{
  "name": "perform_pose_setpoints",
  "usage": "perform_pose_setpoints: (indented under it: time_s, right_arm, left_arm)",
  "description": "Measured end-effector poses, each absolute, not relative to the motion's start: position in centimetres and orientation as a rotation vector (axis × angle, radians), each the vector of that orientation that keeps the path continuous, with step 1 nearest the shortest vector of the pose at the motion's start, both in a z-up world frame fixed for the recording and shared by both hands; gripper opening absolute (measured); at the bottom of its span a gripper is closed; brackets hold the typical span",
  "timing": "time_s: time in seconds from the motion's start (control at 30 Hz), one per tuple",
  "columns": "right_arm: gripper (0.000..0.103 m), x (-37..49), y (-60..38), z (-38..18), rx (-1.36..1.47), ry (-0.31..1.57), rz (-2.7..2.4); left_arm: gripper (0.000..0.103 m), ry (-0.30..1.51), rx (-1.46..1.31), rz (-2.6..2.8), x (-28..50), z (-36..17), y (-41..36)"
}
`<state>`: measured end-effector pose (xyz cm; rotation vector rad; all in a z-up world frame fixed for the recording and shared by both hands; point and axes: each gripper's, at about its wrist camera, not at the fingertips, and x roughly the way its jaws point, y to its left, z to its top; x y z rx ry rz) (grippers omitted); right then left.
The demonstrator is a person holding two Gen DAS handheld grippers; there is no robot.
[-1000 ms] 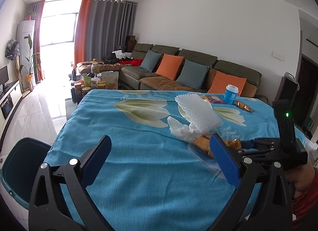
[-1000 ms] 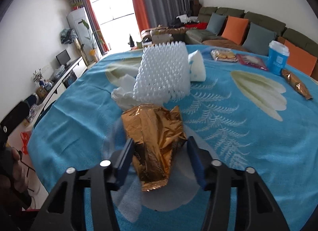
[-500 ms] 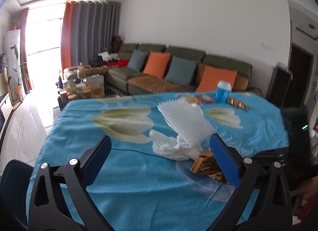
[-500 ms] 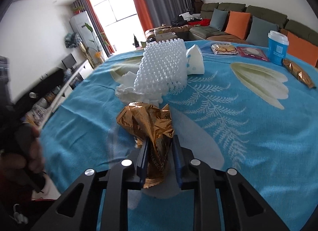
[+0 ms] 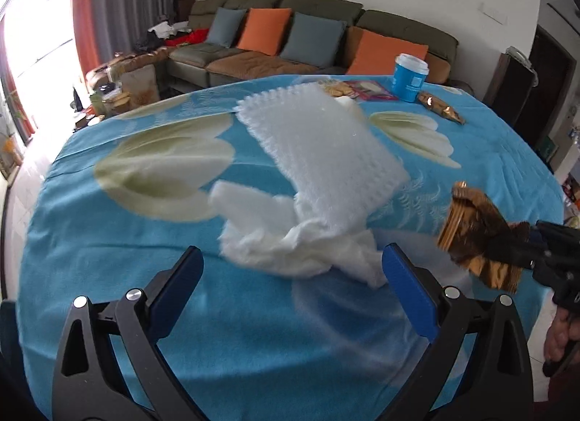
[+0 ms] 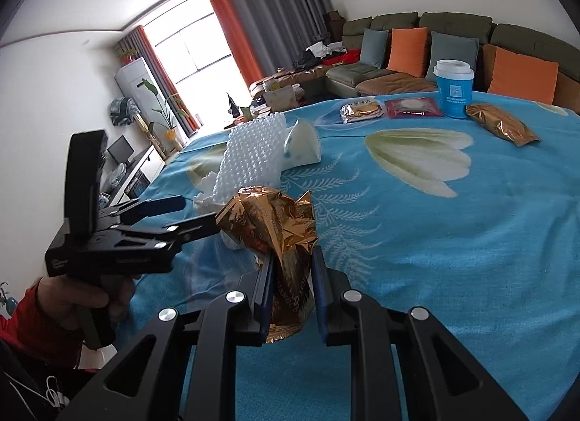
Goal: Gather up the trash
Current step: 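Grasp the gold wrapper with the right tool while the left tool grasps the white tissue, then carry the gold wrapper and tissue in both tools over the teal bin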
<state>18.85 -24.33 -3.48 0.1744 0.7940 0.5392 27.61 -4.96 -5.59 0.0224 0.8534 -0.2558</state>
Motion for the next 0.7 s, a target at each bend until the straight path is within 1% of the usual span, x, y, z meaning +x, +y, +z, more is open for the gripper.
perform_pose_setpoints:
  time_s: [0.07,0.1,0.13,0.27,0.33,0.37,0.43,0.53,0.7]
  right_arm:
    - [0.018,18.6,-24.5,-3.6,0.178,0.795,0.538]
    - [0.018,18.6,-24.6,-3.6,0.18,0.794,0.536]
    - [0.018,18.5,-24.7,-3.5,0.182,0.793,0.535]
    - [0.018,18.6,-25.0,-3.4,0.186,0.788,0.529]
    - [0.018,18.5,-24.9,-3.3,0.185,0.784,0.531]
    - [0.018,18.5,-24.9,-3.3,0.185,0.783,0.532]
    - [0.018,18.5,-24.8,-3.2,0.184,0.779,0.537]
    - [0.018,18.3,-24.5,-2.8,0.182,0.769,0.549]
    - [0.018,17.7,-23.2,-1.6,0.167,0.732,0.595]
  left_arm:
    - [0.093,0.864,0.033,-0.257,28.4,-6.0,-5.4]
    - [0.084,0.87,0.036,-0.259,28.6,-6.1,-5.6]
    - [0.071,0.883,0.042,-0.255,28.9,-6.3,-5.8]
    - [0.053,0.888,0.035,-0.242,29.0,-6.4,-5.7]
    - [0.04,0.886,0.04,-0.245,28.2,-6.3,-5.3]
    - [0.036,0.887,0.04,-0.246,28.0,-6.3,-5.2]
    - [0.025,0.886,0.031,-0.257,27.5,-6.1,-4.7]
    - [0.017,0.874,-0.008,-0.259,26.3,-5.7,-3.6]
    - [0.016,0.823,-0.105,-0.247,23.1,-4.3,-0.6]
